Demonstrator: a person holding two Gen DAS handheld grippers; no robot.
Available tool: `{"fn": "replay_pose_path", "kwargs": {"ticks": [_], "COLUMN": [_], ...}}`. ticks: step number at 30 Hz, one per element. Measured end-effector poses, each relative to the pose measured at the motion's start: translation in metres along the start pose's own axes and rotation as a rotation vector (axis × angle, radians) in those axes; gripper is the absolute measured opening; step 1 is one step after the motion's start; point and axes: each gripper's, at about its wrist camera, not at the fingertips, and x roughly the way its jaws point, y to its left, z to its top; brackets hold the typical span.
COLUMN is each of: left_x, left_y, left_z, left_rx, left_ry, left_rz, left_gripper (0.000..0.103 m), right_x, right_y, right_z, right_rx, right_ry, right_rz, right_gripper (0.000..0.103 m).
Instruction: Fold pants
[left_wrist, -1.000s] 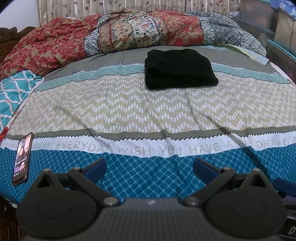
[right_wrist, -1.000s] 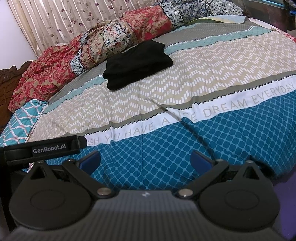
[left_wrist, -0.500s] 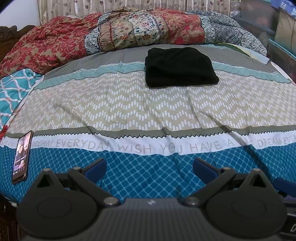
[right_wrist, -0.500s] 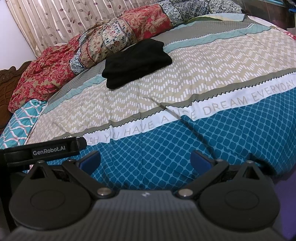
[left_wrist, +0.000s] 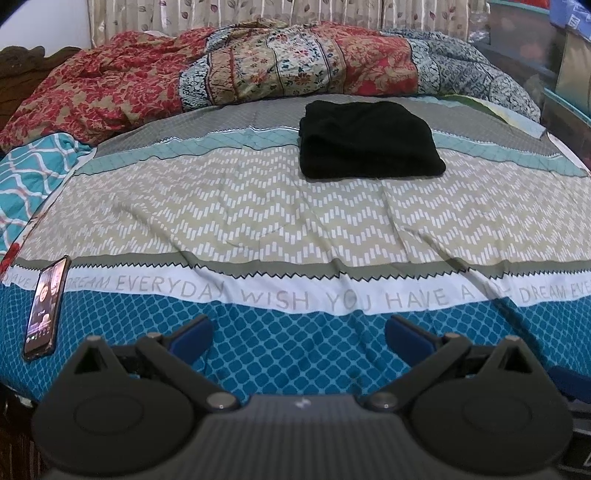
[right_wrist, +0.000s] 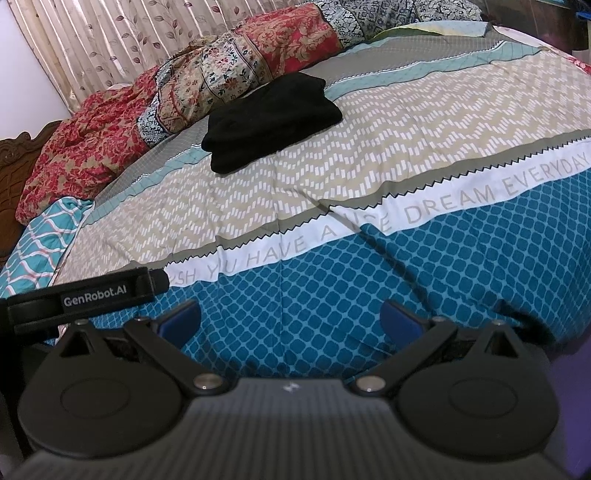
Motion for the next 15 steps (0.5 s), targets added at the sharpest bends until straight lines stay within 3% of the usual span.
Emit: {"fn": "replay_pose_path", "kwargs": {"ticks": [15], "left_x": [0.0031], "left_y": [0.0029], "left_z": [-0.0013], "left_rx": [-0.009], "left_ry": [0.01], "left_rz": [0.014], "left_gripper": [0.103], "right_x": [-0.0002], "right_y": [-0.0013], "right_z": [-0.0002], "right_rx": [0.003], "right_ry": [0.001], "right_rz": [0.001], "right_gripper": [0.103]}}
